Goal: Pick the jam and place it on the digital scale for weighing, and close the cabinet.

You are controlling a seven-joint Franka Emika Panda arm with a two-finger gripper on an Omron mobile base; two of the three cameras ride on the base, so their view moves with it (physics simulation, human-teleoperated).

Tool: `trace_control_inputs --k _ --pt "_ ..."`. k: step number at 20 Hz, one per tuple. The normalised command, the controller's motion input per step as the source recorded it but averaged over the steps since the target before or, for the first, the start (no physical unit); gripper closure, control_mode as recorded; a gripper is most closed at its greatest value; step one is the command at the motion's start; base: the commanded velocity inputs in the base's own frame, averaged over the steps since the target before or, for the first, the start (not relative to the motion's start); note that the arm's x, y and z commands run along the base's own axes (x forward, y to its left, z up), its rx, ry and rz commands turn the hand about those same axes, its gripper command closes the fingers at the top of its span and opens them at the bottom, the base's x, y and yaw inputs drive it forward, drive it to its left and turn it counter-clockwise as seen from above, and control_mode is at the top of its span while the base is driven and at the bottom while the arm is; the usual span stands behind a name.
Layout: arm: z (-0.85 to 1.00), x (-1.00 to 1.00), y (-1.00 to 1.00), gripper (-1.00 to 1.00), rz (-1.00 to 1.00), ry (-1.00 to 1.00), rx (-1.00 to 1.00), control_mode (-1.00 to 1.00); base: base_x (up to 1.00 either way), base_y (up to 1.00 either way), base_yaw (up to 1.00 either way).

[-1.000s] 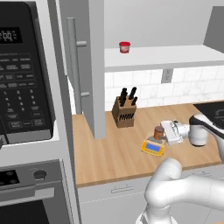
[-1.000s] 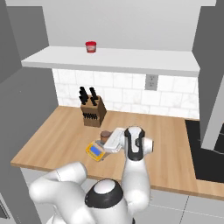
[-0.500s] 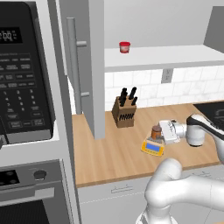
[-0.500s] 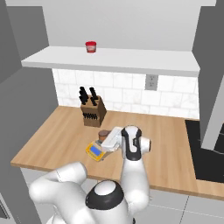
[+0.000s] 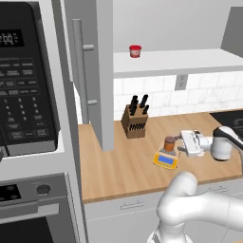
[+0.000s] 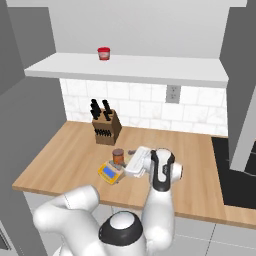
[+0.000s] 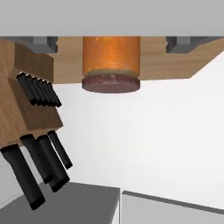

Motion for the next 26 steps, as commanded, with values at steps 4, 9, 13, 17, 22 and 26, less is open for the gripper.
trace_control_inputs --k 4,9,13,17,22,26 --pt "0.30 -0.57 0.04 -1.00 -0.02 -0.47 0.02 -1.00 0.00 0.00 0.00" --pt "0.40 -0.53 -0.01 -1.00 -0.10 -0.56 0.05 -1.00 0.00 0.00 0.00" --pt "0.56 -0.35 0.00 -1.00 -0.23 -0.52 0.03 -1.00 0.00 0.00 0.00" --pt "0.69 -0.29 0.05 -1.00 -0.26 -0.52 0.00 -1.00 0.00 0.00 0.00" --pt "0.80 -0.29 0.00 -1.00 -0.28 -0.35 0.06 -1.00 0.00 0.00 0.00" --pt "0.91 -0.22 -0.03 -1.00 -0.17 -0.63 0.08 -1.00 0.00 0.00 0.00"
